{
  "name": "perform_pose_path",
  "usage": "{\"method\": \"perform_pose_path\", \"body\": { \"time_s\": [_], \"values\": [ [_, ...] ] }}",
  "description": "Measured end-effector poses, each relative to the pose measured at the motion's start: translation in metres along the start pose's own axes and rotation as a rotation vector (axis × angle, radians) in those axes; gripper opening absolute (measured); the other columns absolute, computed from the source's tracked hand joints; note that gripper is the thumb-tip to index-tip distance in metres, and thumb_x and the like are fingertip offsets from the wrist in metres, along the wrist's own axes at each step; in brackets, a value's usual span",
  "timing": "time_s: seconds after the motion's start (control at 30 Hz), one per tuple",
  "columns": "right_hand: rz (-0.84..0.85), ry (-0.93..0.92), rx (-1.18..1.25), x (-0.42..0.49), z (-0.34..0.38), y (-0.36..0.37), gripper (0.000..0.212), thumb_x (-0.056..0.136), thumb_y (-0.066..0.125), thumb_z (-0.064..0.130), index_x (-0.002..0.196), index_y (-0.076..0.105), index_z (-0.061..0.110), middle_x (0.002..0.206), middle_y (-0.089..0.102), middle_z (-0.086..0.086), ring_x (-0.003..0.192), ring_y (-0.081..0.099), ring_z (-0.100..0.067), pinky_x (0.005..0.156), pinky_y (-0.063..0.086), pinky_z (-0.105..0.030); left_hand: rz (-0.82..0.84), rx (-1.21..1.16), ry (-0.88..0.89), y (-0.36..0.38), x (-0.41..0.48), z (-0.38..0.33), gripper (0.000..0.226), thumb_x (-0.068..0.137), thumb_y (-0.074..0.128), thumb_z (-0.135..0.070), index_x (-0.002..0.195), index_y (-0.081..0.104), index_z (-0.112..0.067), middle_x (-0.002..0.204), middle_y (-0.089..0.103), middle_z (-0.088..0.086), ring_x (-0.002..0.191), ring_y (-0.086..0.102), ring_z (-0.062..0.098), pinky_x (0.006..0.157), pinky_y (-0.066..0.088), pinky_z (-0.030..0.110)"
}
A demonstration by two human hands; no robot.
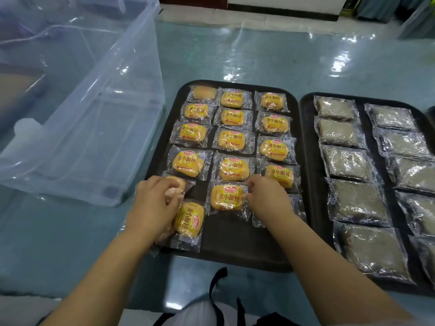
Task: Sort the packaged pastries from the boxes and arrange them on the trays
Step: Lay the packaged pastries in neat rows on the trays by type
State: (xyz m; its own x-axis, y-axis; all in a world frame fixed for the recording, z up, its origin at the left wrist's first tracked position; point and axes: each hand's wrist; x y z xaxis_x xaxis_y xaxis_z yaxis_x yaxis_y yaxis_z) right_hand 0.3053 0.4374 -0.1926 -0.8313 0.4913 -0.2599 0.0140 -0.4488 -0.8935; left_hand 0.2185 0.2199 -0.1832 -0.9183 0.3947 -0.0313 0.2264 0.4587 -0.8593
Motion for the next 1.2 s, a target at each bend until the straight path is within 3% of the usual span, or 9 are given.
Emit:
{"method": "perform_pose_path", "body": {
  "time_s": [0.13, 0.33, 0.53, 0.67, 0.73, 0.83, 0.9, 1.03, 1.2],
  "values": [
    [-0.115, 0.013, -0.079, -0.009, 0.007, 0.003, 0.037, 0.087, 0.066, 0.027, 0.120, 0.053, 0.016, 0.119, 0.052, -0.007, 0.103, 0.054, -0.024, 0.081, 0.050, -0.036, 0.154, 0.200, -0.118, -0.004, 0.004, 0.019, 0.055, 0.078, 0.068, -0.046, 0.127, 0.051, -0.028, 0.128, 0.045, 0.002, 0.120, 0.032, 0.027, 0.100, 0.033, 0.037],
    [-0.118, 0.008, 0.000, -0.022, 0.027, 0.004, 0.039, 0.088, 0.063, 0.035, 0.122, 0.054, 0.018, 0.120, 0.055, -0.003, 0.107, 0.055, -0.022, 0.083, 0.049, -0.037, 0.235, 0.182, -0.120, -0.009, 0.007, 0.027, 0.067, 0.071, 0.072, -0.053, 0.128, 0.051, -0.027, 0.130, 0.046, 0.001, 0.119, 0.041, 0.026, 0.101, 0.038, 0.040],
    [-0.107, -0.032, 0.077, -0.036, 0.048, 0.008, 0.031, 0.089, 0.061, 0.036, 0.115, 0.060, 0.021, 0.114, 0.060, 0.001, 0.100, 0.056, -0.018, 0.083, 0.050, -0.037, 0.196, 0.033, -0.094, -0.020, 0.006, 0.028, 0.059, 0.068, 0.080, -0.036, 0.122, 0.055, -0.025, 0.121, 0.050, 0.003, 0.111, 0.050, 0.026, 0.096, 0.042, 0.038],
    [-0.073, -0.159, 0.125, -0.048, 0.061, 0.009, 0.028, 0.089, 0.062, 0.034, 0.113, 0.059, 0.021, 0.114, 0.058, 0.004, 0.099, 0.053, -0.013, 0.084, 0.047, -0.029, 0.130, -0.066, -0.037, -0.033, 0.001, 0.023, 0.037, 0.070, 0.079, -0.032, 0.095, 0.053, -0.042, 0.103, 0.040, -0.009, 0.087, 0.058, 0.014, 0.086, 0.048, 0.034],
    [-0.025, -0.254, 0.174, -0.053, 0.070, 0.009, 0.037, 0.087, 0.065, 0.037, 0.121, 0.057, 0.024, 0.121, 0.054, 0.006, 0.105, 0.051, -0.011, 0.092, 0.045, -0.029, 0.116, -0.132, -0.011, -0.037, -0.002, 0.019, 0.036, 0.070, 0.079, -0.035, 0.088, 0.049, -0.045, 0.102, 0.038, -0.011, 0.086, 0.057, 0.012, 0.085, 0.049, 0.033],
    [0.035, -0.348, 0.202, -0.058, 0.085, 0.013, 0.052, 0.084, 0.067, 0.039, 0.131, 0.050, 0.027, 0.127, 0.049, 0.008, 0.114, 0.046, -0.009, 0.095, 0.040, -0.026, 0.111, -0.192, 0.045, -0.043, -0.006, 0.012, 0.031, 0.070, 0.076, -0.044, 0.093, 0.055, -0.040, 0.101, 0.041, -0.010, 0.089, 0.047, 0.005, 0.078, 0.042, 0.023],
    [-0.001, -0.380, 0.224, -0.061, 0.093, 0.015, 0.043, 0.086, 0.065, 0.033, 0.127, 0.053, 0.026, 0.121, 0.052, 0.007, 0.107, 0.048, -0.009, 0.091, 0.043, -0.026, 0.130, -0.231, 0.084, -0.046, -0.007, 0.006, 0.033, 0.073, 0.072, -0.049, 0.100, 0.059, -0.037, 0.102, 0.044, -0.010, 0.085, 0.047, 0.000, 0.070, 0.038, 0.015],
    [-0.078, -0.180, 0.414, -0.065, 0.092, 0.010, 0.019, 0.096, 0.051, 0.023, 0.112, 0.061, 0.018, 0.098, 0.064, 0.003, 0.081, 0.057, -0.010, 0.074, 0.050, -0.027, 0.148, -0.417, 0.132, -0.054, -0.008, 0.002, 0.034, 0.084, 0.058, -0.045, 0.114, 0.059, -0.030, 0.104, 0.052, -0.008, 0.086, 0.052, -0.003, 0.070, 0.043, 0.011],
    [-0.033, 0.004, 0.714, -0.074, 0.079, 0.008, 0.013, 0.097, 0.050, 0.021, 0.100, 0.062, 0.022, 0.089, 0.066, 0.003, 0.085, 0.064, -0.018, 0.078, 0.055, -0.037, 0.221, -0.389, 0.101, -0.045, -0.008, 0.013, 0.043, 0.085, 0.057, -0.045, 0.123, 0.055, -0.026, 0.113, 0.047, -0.006, 0.097, 0.052, 0.007, 0.086, 0.043, 0.022]
  ]
}}
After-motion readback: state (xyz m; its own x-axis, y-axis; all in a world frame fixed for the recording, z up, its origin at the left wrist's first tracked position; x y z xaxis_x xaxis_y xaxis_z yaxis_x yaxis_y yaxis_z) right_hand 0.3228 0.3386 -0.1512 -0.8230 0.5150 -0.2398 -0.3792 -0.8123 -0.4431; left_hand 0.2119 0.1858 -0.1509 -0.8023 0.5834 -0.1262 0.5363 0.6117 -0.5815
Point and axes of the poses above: each hand's wrist, its own x-axis towards the middle knuckle, its own y-axis out of the palm, z = x × y
